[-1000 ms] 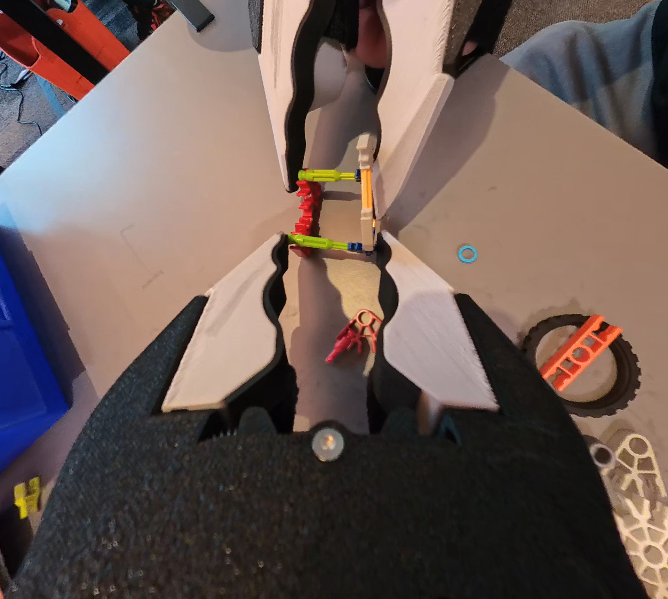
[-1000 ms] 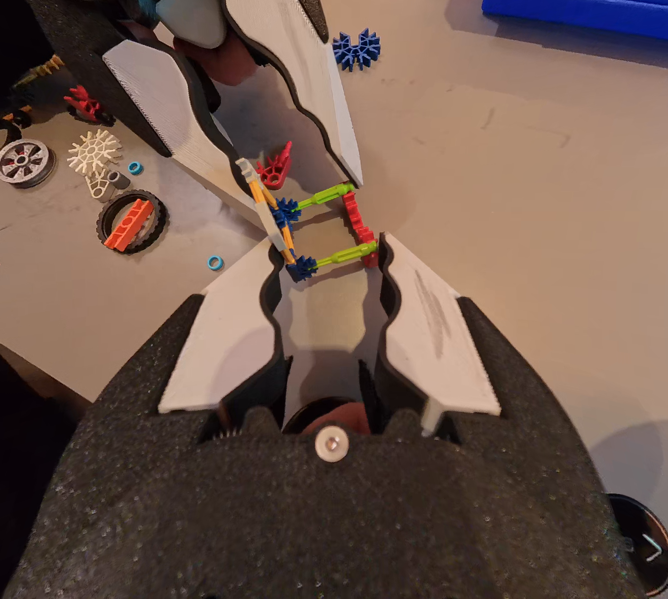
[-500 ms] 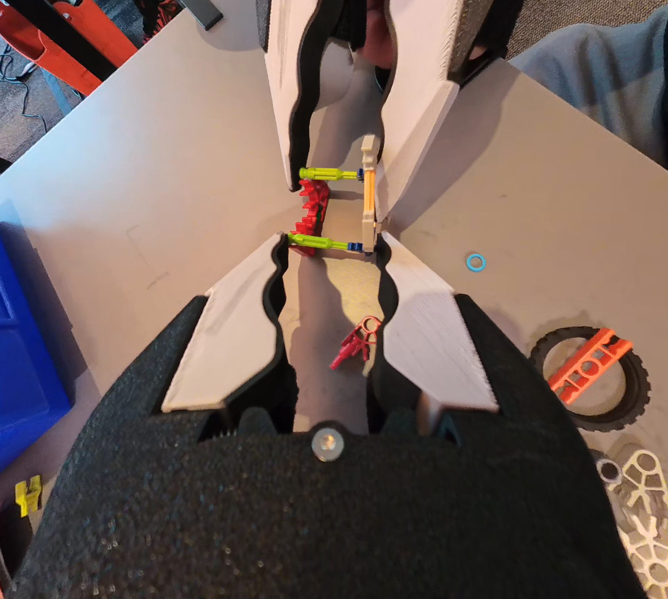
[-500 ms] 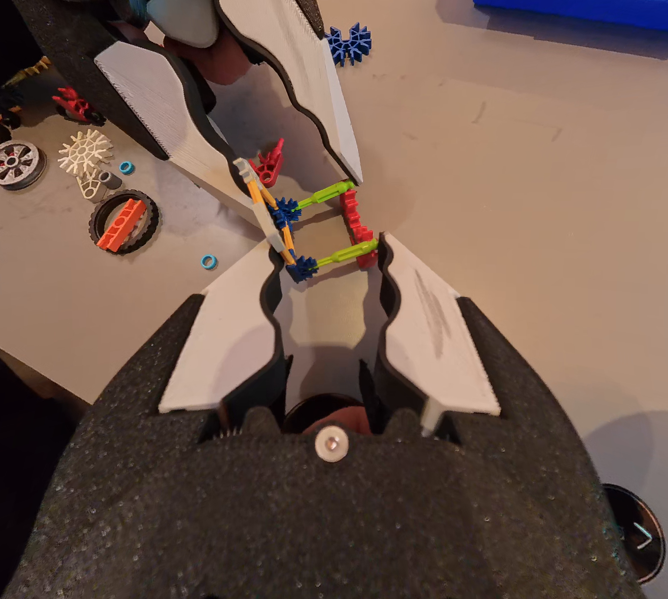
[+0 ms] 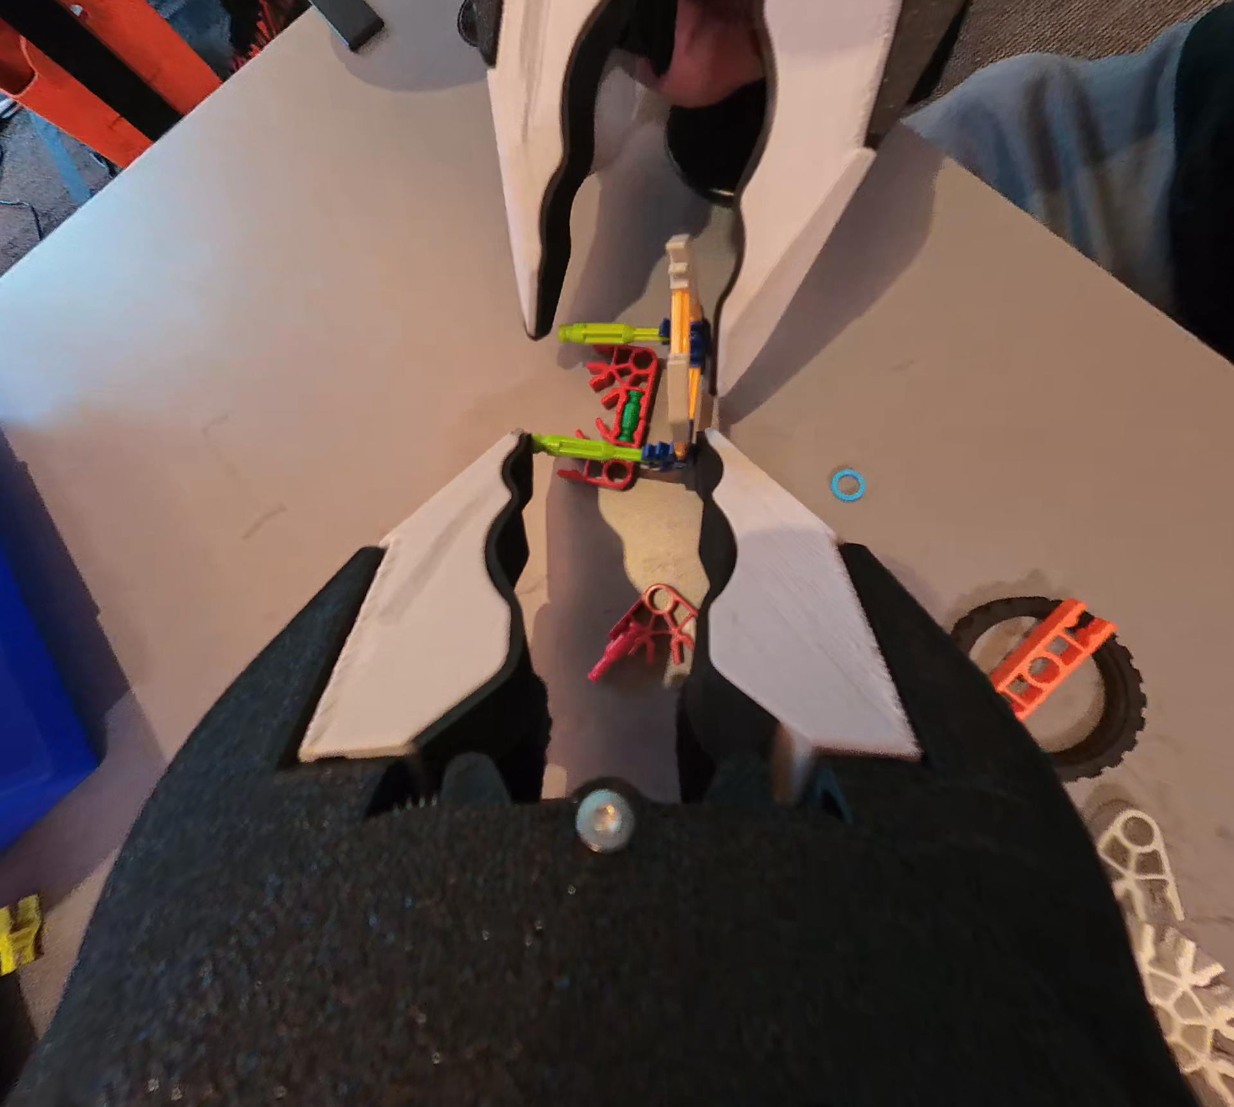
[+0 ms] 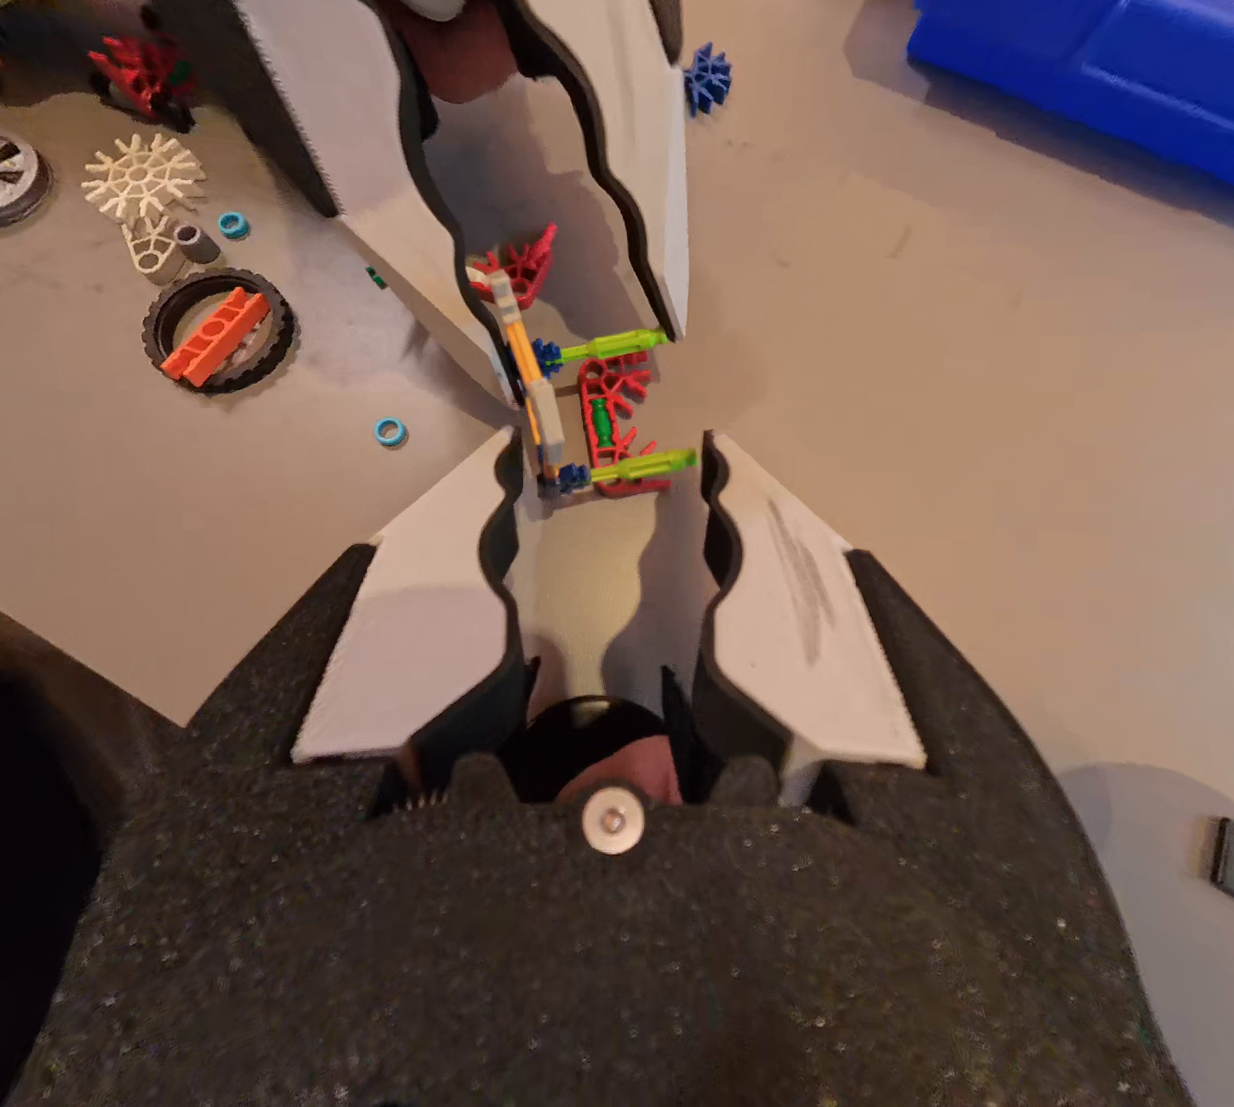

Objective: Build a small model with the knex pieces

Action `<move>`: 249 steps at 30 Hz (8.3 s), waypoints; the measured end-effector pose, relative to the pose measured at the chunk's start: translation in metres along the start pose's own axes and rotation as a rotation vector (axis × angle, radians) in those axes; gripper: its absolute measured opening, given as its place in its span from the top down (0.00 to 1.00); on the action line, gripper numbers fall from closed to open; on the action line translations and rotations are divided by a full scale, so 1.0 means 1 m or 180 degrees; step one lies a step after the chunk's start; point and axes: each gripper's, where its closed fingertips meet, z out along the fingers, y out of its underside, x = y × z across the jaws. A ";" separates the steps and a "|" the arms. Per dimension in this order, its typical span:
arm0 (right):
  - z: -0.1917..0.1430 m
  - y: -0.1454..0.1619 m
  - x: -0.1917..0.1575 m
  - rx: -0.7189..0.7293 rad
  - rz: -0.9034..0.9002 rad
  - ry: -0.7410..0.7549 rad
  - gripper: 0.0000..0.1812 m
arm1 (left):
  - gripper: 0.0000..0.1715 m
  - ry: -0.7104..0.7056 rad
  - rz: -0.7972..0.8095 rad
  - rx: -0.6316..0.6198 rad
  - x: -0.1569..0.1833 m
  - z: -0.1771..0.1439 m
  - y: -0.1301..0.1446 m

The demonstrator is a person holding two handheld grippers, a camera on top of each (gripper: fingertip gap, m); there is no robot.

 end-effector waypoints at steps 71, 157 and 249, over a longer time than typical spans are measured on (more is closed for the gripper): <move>-0.034 0.006 -0.010 0.0146 -0.0126 -0.0144 0.83 | 0.85 -0.0589 0.0670 -0.0315 -0.034 0.020 0.001; 0.026 0.001 0.035 -0.0969 -0.0684 -0.0462 0.97 | 0.98 -0.0165 -0.0111 -0.0163 -0.034 0.012 0.023; -0.004 -0.014 0.005 -0.0258 -0.0827 -0.0774 0.99 | 0.91 -0.0200 -0.0225 0.0427 0.002 -0.019 -0.009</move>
